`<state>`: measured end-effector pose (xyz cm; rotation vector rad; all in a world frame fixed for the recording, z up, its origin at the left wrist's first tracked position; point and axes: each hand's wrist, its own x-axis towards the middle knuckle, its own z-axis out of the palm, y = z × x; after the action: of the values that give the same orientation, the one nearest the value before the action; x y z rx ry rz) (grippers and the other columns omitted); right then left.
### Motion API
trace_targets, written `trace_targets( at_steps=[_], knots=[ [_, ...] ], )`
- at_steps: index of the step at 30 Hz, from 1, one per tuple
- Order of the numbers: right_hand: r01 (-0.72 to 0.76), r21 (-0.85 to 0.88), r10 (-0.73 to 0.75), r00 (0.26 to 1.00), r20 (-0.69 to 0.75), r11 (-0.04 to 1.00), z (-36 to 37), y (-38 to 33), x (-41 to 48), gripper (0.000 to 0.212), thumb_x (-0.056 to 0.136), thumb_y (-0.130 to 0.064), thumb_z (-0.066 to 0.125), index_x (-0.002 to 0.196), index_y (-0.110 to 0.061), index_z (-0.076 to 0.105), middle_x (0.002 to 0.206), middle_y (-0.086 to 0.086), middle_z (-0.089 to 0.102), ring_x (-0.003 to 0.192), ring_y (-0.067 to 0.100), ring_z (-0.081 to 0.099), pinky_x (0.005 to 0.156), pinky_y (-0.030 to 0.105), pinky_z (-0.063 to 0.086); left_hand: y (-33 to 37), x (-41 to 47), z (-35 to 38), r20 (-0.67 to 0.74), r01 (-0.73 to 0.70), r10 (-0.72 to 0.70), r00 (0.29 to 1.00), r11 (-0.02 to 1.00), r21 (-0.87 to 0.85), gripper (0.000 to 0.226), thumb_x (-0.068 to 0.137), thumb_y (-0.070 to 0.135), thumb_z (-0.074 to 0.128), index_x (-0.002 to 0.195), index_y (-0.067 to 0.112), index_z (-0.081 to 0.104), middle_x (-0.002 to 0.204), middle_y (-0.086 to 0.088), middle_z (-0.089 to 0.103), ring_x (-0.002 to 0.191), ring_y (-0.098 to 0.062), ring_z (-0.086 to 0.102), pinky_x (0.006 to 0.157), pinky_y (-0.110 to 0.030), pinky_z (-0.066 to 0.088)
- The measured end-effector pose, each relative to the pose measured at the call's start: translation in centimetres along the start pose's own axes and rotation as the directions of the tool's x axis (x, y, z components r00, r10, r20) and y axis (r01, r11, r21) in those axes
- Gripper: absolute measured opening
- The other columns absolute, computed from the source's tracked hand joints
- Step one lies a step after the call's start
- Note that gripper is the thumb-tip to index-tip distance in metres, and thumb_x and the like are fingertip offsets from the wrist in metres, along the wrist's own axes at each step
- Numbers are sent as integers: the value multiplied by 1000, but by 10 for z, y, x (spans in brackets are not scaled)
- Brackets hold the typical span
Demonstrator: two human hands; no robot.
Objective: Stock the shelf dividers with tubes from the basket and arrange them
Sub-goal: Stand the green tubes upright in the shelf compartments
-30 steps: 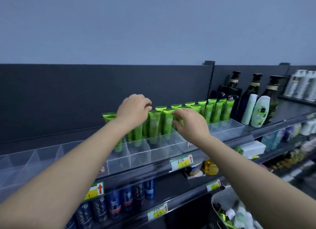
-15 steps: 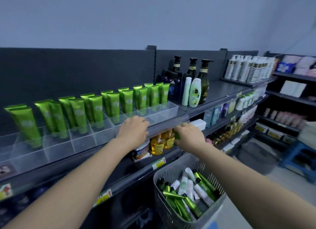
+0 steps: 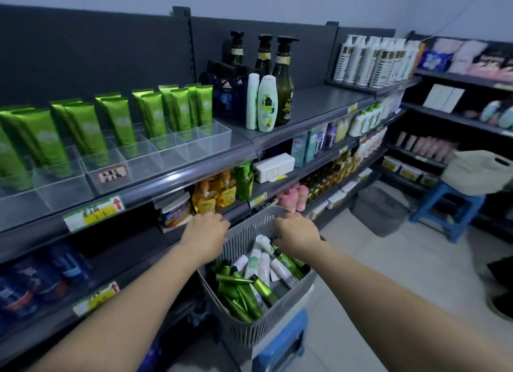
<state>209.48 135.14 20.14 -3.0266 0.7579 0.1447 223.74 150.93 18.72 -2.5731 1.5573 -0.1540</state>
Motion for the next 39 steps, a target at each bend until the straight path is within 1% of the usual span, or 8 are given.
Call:
trace_targets(
  at_steps=[6, 11, 15, 21, 25, 30, 34, 39],
  knots=[
    [-23, 16, 20, 990, 140, 1000, 52, 21, 25, 33, 91, -33, 55, 117, -13, 53, 121, 12, 53, 116, 30, 46, 90, 39, 39, 16, 32, 51, 158, -12, 14, 987, 1000, -13, 28, 92, 25, 53, 118, 15, 57, 116, -5, 56, 115, -26, 49, 93, -39, 40],
    [-23, 11, 19, 962, 271, 1000, 99, 33, 54, 39, 92, -35, 56, 125, -16, 52, 123, 10, 54, 117, 30, 48, 91, 39, 43, 25, 60, 101, 245, -53, 65, 967, 997, -54, 26, 91, 27, 54, 115, 18, 59, 118, -4, 58, 116, -23, 48, 94, -35, 39],
    [-35, 5, 31, 924, 381, 999, 136, 37, 76, 37, 90, -33, 58, 122, -16, 53, 123, 10, 55, 116, 30, 50, 90, 40, 47, 30, 78, 140, 335, -66, 90, 938, 994, -84, 30, 92, 23, 52, 121, 16, 57, 118, -5, 58, 113, -25, 49, 92, -36, 40],
    [-74, 49, 36, 846, 533, 996, 187, 42, 98, 33, 90, -23, 50, 122, -15, 55, 122, 11, 55, 115, 30, 53, 87, 39, 48, 36, 90, 190, 454, -111, 143, 880, 989, -96, 40, 89, 17, 52, 128, 14, 52, 121, -8, 57, 111, -27, 50, 93, -38, 40],
    [-114, 84, 39, 790, 612, 990, 219, 41, 107, 32, 92, -28, 47, 120, -17, 57, 123, 9, 58, 114, 29, 54, 88, 40, 49, 42, 93, 213, 524, -112, 143, 839, 990, -91, 41, 86, 11, 52, 127, 10, 50, 120, -10, 58, 109, -28, 51, 90, -37, 41],
    [-182, 152, 18, 695, 718, 972, 251, 39, 116, 41, 88, -38, 52, 119, -12, 58, 120, 12, 61, 110, 30, 58, 86, 38, 49, 43, 97, 237, 583, -40, 124, 803, 987, -155, 22, 89, 20, 55, 110, 14, 61, 115, -6, 60, 110, -24, 52, 90, -35, 42],
    [-224, 175, 19, 664, 747, 959, 275, 36, 121, 40, 90, -32, 54, 125, -14, 54, 121, 13, 59, 108, 30, 59, 85, 38, 50, 42, 101, 251, 598, -19, 136, 790, 980, -198, 30, 95, 37, 48, 113, 15, 59, 118, -5, 59, 116, -25, 46, 93, -37, 39],
    [-201, 158, 7, 640, 768, 967, 294, 31, 127, 30, 93, -17, 51, 123, -18, 52, 115, 11, 64, 103, 28, 62, 84, 38, 54, 45, 103, 258, 598, 6, 112, 794, 981, -192, 33, 94, 41, 50, 112, 15, 59, 118, -5, 59, 117, -24, 43, 94, -37, 37]
  ],
)
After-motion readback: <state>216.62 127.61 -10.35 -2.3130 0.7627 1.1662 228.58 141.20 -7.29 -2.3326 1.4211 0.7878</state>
